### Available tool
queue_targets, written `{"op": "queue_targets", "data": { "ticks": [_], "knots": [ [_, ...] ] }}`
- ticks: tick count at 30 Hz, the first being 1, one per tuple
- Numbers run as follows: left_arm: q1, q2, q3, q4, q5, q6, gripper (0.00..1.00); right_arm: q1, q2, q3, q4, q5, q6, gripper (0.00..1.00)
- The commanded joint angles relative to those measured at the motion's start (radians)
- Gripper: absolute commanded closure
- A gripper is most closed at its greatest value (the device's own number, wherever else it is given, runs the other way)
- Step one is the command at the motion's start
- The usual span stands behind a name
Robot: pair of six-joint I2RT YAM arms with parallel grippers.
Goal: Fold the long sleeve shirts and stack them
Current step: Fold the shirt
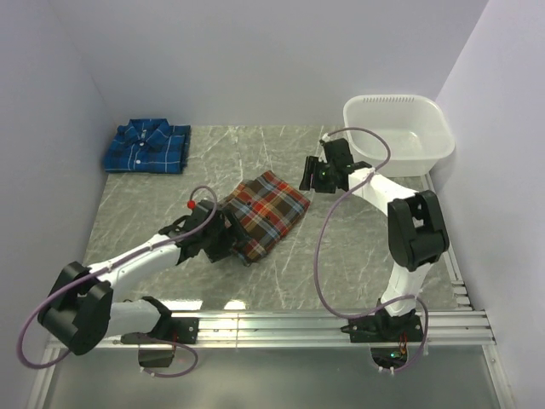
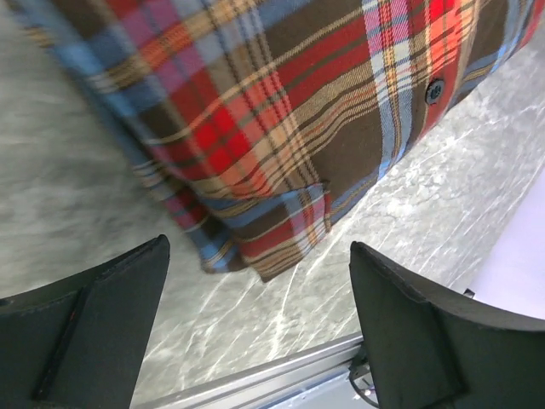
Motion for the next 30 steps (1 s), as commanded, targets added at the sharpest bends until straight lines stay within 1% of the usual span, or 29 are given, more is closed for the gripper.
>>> {"op": "queue_targets", "data": {
  "ticks": [1, 5, 8, 9, 10, 11, 12, 13, 14, 15, 16, 18, 19, 20, 21, 24, 25, 27, 29, 30],
  "knots": [
    [-0.029, 0.068, 0.050, 0.097, -0.015, -0.059, 0.08, -0.005, 0.040, 0.062, 0.024, -0.027, -0.034, 0.36],
    [-0.046, 0.153, 0.067, 0.128, 0.008, -0.054, 0.13, -0.004, 0.085, 0.053, 0.045, -0.041, -0.028, 0.37],
    [-0.053, 0.222, 0.088, 0.111, 0.008, -0.040, 0.18, -0.005, 0.097, 0.021, 0.073, -0.050, -0.012, 0.39],
    [-0.052, 0.237, 0.097, 0.105, 0.011, -0.036, 0.19, -0.005, 0.099, 0.010, 0.078, -0.064, -0.009, 0.41],
    [-0.052, 0.258, 0.102, 0.094, 0.012, -0.028, 0.26, -0.004, 0.099, -0.006, 0.079, -0.070, -0.008, 0.42],
    [-0.053, 0.265, 0.105, 0.091, 0.009, -0.024, 0.28, -0.002, 0.093, -0.020, 0.084, -0.078, -0.006, 0.43],
    [-0.052, 0.266, 0.105, 0.090, 0.002, -0.017, 0.30, -0.002, 0.085, -0.034, 0.090, -0.095, -0.002, 0.47],
    [-0.052, 0.271, 0.110, 0.084, -0.011, -0.002, 0.34, -0.002, 0.077, -0.069, 0.098, -0.102, 0.006, 0.50],
    [-0.043, 0.274, 0.114, 0.068, -0.024, 0.010, 0.35, -0.001, 0.056, -0.088, 0.099, -0.111, 0.024, 0.52],
    [-0.034, 0.274, 0.128, 0.054, -0.046, 0.042, 0.36, 0.001, 0.042, -0.129, 0.111, -0.134, 0.037, 0.57],
    [-0.023, 0.280, 0.134, 0.047, -0.050, 0.062, 0.44, 0.005, 0.028, -0.152, 0.119, -0.148, 0.050, 0.60],
    [0.029, 0.283, 0.145, 0.040, -0.051, 0.107, 0.53, 0.013, -0.016, -0.230, 0.145, -0.170, 0.098, 0.66],
    [0.052, 0.286, 0.146, 0.042, -0.041, 0.154, 0.60, 0.027, -0.030, -0.258, 0.179, -0.202, 0.113, 0.68],
    [0.101, 0.291, 0.151, 0.045, -0.031, 0.179, 0.64, 0.034, -0.057, -0.285, 0.197, -0.217, 0.150, 0.69],
    [0.124, 0.306, 0.163, 0.044, -0.015, 0.220, 0.74, 0.048, -0.071, -0.331, 0.232, -0.233, 0.173, 0.70],
    [0.201, 0.337, 0.208, 0.016, 0.015, 0.295, 0.86, 0.108, -0.130, -0.425, 0.306, -0.251, 0.279, 0.74],
    [0.216, 0.363, 0.222, 0.008, 0.026, 0.311, 0.88, 0.125, -0.144, -0.442, 0.353, -0.250, 0.305, 0.75],
    [0.259, 0.384, 0.257, -0.012, 0.029, 0.338, 0.88, 0.174, -0.183, -0.485, 0.395, -0.228, 0.377, 0.74],
    [0.293, 0.394, 0.272, -0.021, 0.054, 0.355, 0.84, 0.200, -0.220, -0.499, 0.420, -0.201, 0.409, 0.72],
    [0.299, 0.389, 0.283, -0.028, 0.054, 0.362, 0.82, 0.208, -0.236, -0.514, 0.423, -0.175, 0.414, 0.68]
  ]
}}
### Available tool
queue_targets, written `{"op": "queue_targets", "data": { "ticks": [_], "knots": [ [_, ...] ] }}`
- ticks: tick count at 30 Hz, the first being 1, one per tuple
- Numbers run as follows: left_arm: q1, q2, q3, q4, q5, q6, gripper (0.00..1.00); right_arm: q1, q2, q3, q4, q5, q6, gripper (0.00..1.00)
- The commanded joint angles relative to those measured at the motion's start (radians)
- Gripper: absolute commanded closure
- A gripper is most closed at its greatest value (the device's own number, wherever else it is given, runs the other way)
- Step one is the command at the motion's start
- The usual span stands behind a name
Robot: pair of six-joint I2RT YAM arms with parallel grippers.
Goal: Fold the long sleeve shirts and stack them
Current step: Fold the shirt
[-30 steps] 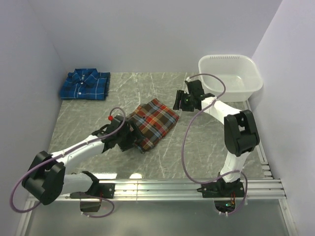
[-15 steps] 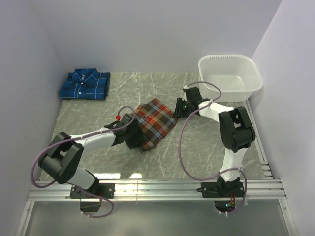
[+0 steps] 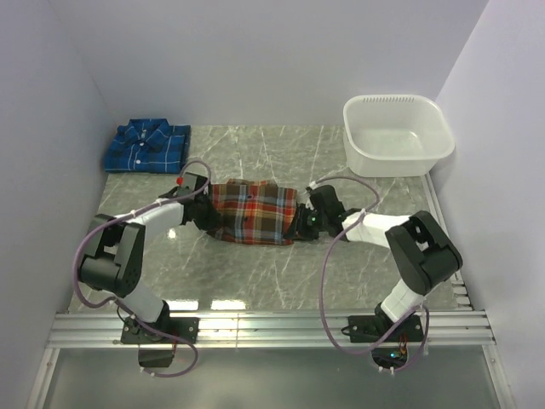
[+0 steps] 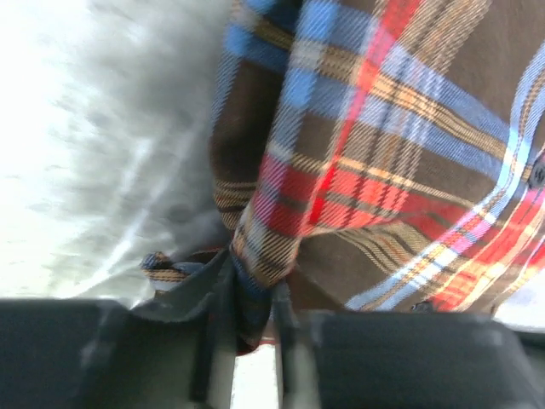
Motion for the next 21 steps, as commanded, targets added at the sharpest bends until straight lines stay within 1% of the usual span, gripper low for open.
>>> {"op": "queue_targets", "data": {
  "ticks": [1, 2, 3, 4, 5, 6, 10, 12, 14, 17, 18, 20, 21],
  "knots": [
    [0.034, -0.017, 0.052, -0.051, 0.021, 0.085, 0.74, 0.031, -0.095, -0.032, 0.113, 0.034, 0.099, 0.66],
    [0.037, -0.034, 0.056, -0.061, 0.006, 0.090, 0.65, 0.028, -0.133, -0.033, 0.105, 0.048, 0.089, 0.64],
    [0.037, -0.052, 0.059, -0.069, 0.001, 0.098, 0.58, 0.025, -0.149, -0.024, 0.072, 0.074, 0.076, 0.59],
    [0.038, -0.095, 0.060, -0.080, -0.005, 0.101, 0.44, 0.020, -0.175, -0.014, 0.050, 0.077, 0.060, 0.56],
    [0.042, -0.117, 0.061, -0.101, -0.010, 0.102, 0.38, 0.017, -0.185, -0.003, 0.032, 0.080, 0.036, 0.54],
    [0.043, -0.159, 0.064, -0.118, -0.017, 0.104, 0.27, 0.014, -0.196, 0.019, 0.004, 0.079, 0.025, 0.51],
    [0.045, -0.264, 0.079, -0.181, -0.054, 0.104, 0.17, 0.008, -0.239, 0.059, 0.002, 0.028, 0.005, 0.49],
    [0.045, -0.295, 0.096, -0.196, -0.054, 0.105, 0.17, 0.008, -0.241, 0.062, 0.045, -0.007, 0.020, 0.51],
    [0.045, -0.322, 0.109, -0.189, -0.041, 0.104, 0.21, 0.008, -0.225, 0.056, 0.091, -0.064, 0.046, 0.54],
    [0.045, -0.318, 0.077, -0.111, 0.036, 0.078, 0.28, 0.008, -0.176, 0.020, 0.188, -0.096, 0.095, 0.60],
    [0.046, -0.295, 0.063, -0.050, 0.065, 0.057, 0.32, 0.008, -0.161, -0.015, 0.250, -0.098, 0.108, 0.62],
    [0.045, -0.264, 0.011, 0.012, 0.130, 0.027, 0.35, 0.002, -0.111, -0.052, 0.315, -0.114, 0.144, 0.65],
    [0.045, -0.229, -0.009, 0.044, 0.160, 0.004, 0.36, -0.009, -0.088, -0.087, 0.381, -0.128, 0.154, 0.66]
  ]
}}
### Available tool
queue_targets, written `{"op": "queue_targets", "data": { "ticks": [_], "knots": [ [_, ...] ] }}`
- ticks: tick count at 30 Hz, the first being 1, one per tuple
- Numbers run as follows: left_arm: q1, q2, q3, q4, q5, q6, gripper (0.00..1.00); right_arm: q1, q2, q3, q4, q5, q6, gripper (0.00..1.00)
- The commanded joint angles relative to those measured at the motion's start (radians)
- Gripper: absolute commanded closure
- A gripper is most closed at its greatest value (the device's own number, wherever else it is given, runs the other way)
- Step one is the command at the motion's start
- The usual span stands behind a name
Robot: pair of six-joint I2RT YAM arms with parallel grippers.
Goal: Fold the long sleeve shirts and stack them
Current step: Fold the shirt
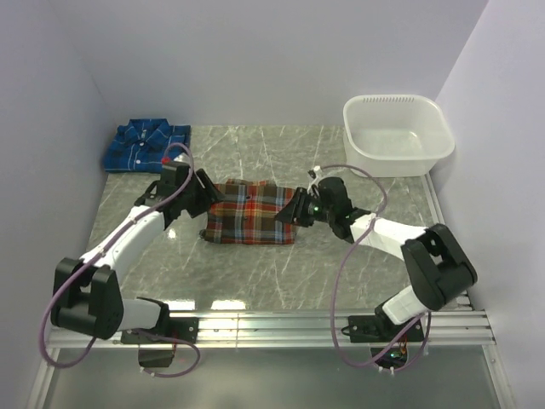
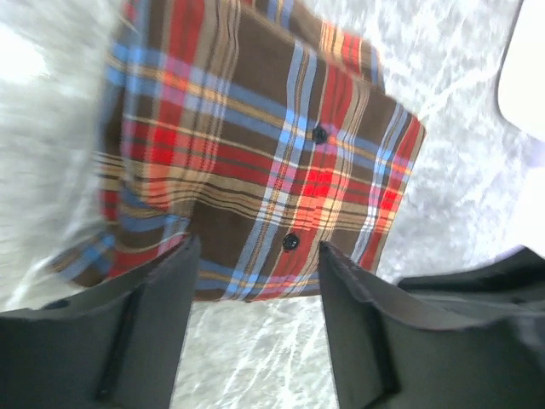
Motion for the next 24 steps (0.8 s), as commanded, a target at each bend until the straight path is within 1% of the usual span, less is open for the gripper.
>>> {"op": "queue_targets", "data": {
  "ticks": [1, 3, 4, 5, 8, 10, 13, 15, 17, 18, 20, 23, 24],
  "knots": [
    [0.004, 0.082, -0.082, 0.171, 0.136, -0.062, 0.39, -0.029, 0.106, -0.089, 0.204, -0.056, 0.071, 0.68],
    [0.007, 0.128, -0.145, 0.218, 0.154, -0.090, 0.41, -0.053, 0.152, -0.144, 0.311, -0.093, 0.106, 0.71],
    [0.014, 0.140, -0.170, 0.265, 0.151, -0.097, 0.41, -0.061, 0.192, -0.160, 0.333, -0.102, 0.115, 0.71],
    [0.024, 0.154, -0.215, 0.278, 0.139, -0.105, 0.42, -0.066, 0.209, -0.169, 0.350, -0.111, 0.120, 0.72],
    [0.085, 0.188, -0.301, 0.328, 0.169, -0.142, 0.44, -0.075, 0.232, -0.189, 0.354, -0.109, 0.103, 0.73],
    [0.131, 0.167, -0.328, 0.351, 0.188, -0.154, 0.44, -0.084, 0.201, -0.186, 0.318, -0.096, 0.076, 0.73],
    [0.142, 0.082, -0.290, 0.278, 0.144, -0.113, 0.40, -0.093, 0.121, -0.142, 0.206, -0.069, 0.033, 0.73],
    [0.142, 0.029, -0.216, 0.209, 0.113, -0.078, 0.36, -0.096, 0.079, -0.088, 0.125, -0.046, -0.010, 0.72],
    [0.140, 0.010, -0.141, 0.191, 0.108, -0.065, 0.34, -0.104, 0.041, -0.041, 0.086, -0.012, -0.041, 0.72],
    [0.140, 0.012, -0.116, 0.183, 0.110, -0.062, 0.33, -0.107, 0.039, 0.011, 0.062, -0.003, -0.045, 0.72],
    [0.140, 0.033, -0.051, 0.198, 0.120, -0.058, 0.33, -0.115, 0.057, 0.096, 0.057, 0.013, -0.046, 0.72],
    [0.142, 0.125, 0.029, 0.243, 0.130, -0.064, 0.34, -0.119, 0.142, 0.212, 0.075, 0.013, -0.013, 0.71],
    [0.142, 0.187, 0.046, 0.256, 0.134, -0.071, 0.35, -0.121, 0.189, 0.236, 0.101, 0.020, -0.003, 0.71]
  ]
}}
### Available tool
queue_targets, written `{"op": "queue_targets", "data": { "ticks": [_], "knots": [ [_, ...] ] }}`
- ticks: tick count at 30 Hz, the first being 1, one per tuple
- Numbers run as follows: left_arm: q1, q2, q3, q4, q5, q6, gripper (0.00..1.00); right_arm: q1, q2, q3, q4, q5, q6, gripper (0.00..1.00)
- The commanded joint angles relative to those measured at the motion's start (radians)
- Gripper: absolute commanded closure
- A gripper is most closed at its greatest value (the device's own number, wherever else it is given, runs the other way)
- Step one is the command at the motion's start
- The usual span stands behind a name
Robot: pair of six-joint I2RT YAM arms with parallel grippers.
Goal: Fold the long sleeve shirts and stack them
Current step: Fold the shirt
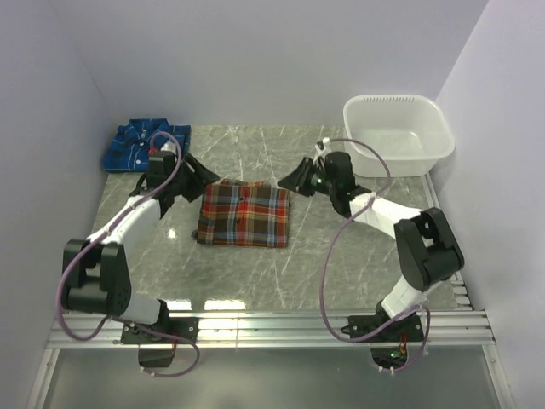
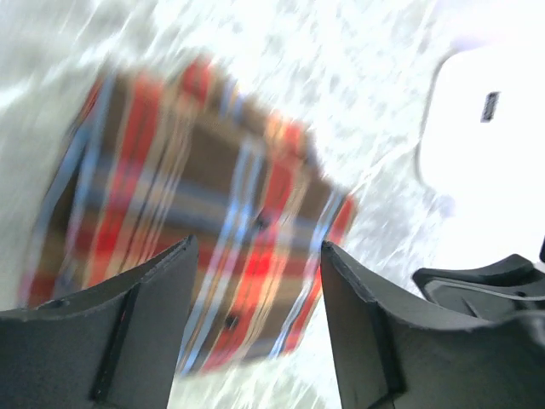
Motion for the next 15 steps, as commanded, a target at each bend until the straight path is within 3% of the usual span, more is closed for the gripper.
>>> {"op": "queue_targets", "data": {
  "ticks": [1, 9, 15],
  "knots": [
    [0.006, 0.126, 0.085, 0.082, 0.004, 0.011, 0.35, -0.010, 0.097, 0.116, 0.038, 0.044, 0.029, 0.71],
    [0.019, 0.440, 0.203, 0.193, 0.007, -0.037, 0.35, -0.021, 0.375, 0.203, 0.160, 0.065, 0.132, 0.71],
    [0.039, 0.493, 0.192, 0.209, -0.019, -0.057, 0.34, -0.052, 0.414, 0.119, 0.217, 0.090, 0.140, 0.71]
  ]
}}
